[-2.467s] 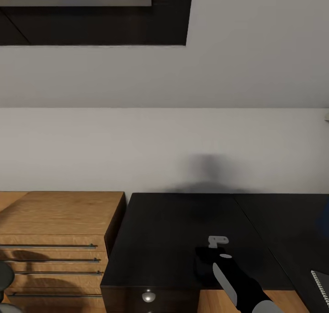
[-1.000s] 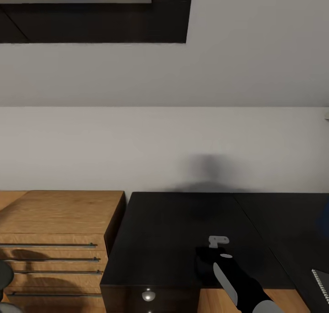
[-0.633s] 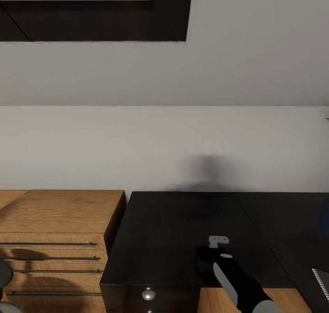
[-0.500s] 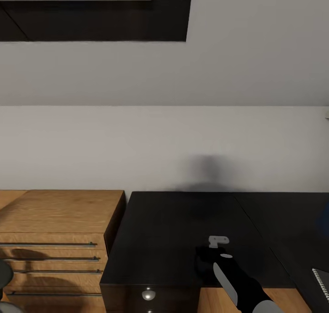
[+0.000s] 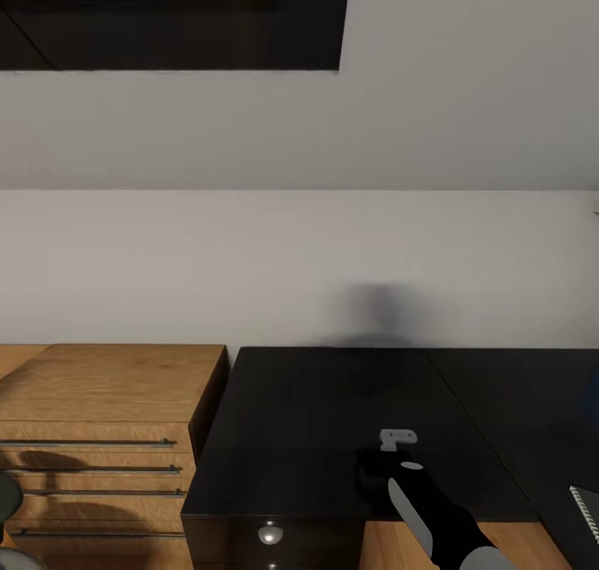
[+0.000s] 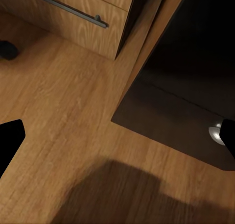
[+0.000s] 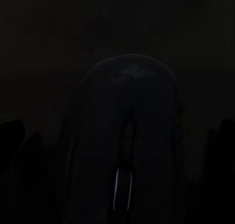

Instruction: In the bedroom, organize the workspace by keeping the computer under the desk, ensuring the monitor is on the desk, placing the keyboard on the desk next to the monitor, placing the mouse on the desk next to the keyboard, moving the folder from the swivel chair onto the desk next to the mouse, stacking the notebook on top of the folder with the pen on top of the notebook, and positioning the swivel chair next to the desk.

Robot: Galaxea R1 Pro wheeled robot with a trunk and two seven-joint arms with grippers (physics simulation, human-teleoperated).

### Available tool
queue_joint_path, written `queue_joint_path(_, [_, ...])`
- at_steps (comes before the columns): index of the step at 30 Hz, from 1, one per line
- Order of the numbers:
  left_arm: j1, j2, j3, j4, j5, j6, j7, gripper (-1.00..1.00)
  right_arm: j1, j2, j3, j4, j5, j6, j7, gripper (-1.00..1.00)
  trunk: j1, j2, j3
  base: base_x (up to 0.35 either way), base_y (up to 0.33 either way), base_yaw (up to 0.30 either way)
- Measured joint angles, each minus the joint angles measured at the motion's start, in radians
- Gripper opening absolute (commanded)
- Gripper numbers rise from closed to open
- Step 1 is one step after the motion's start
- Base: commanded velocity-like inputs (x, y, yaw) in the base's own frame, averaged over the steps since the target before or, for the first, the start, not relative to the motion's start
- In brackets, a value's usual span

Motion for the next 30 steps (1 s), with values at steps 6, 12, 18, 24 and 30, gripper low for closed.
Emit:
queue_joint_path(6, [0.0,0.001,0.001,0.0,0.0,0.0,0.0,1.0,0.0,0.0,0.0,0.0,0.0,0.0,0.0,1.0,0.0,0.0,0.0,0.0,0.0,0.0])
queue_joint_path(12, [0.0,0.001,0.001,0.0,0.001,0.0,0.0,1.0,0.0,0.001,-0.001,0.0,0.001,0.0,-0.001,-1.0,0.0,0.0,0.0,0.0,0.0,0.0])
queue_joint_path(18, [0.0,0.001,0.001,0.0,0.002,0.0,0.0,1.0,0.0,0.0,0.0,0.0,0.001,0.001,0.0,-1.0,0.0,0.0,0.0,0.0,0.0,0.0])
queue_joint_path(24, [0.0,0.001,0.001,0.0,0.003,0.0,0.0,1.0,0.0,0.0,0.0,0.0,0.0,0.0,0.001,-1.0,0.0,0.0,0.0,0.0,0.0,0.0])
queue_joint_path(30, [0.0,0.002,0.001,0.0,0.003,0.0,0.0,1.0,0.0,0.0,0.0,0.0,0.001,0.0,0.001,-1.0,0.0,0.0,0.0,0.0,0.0,0.0])
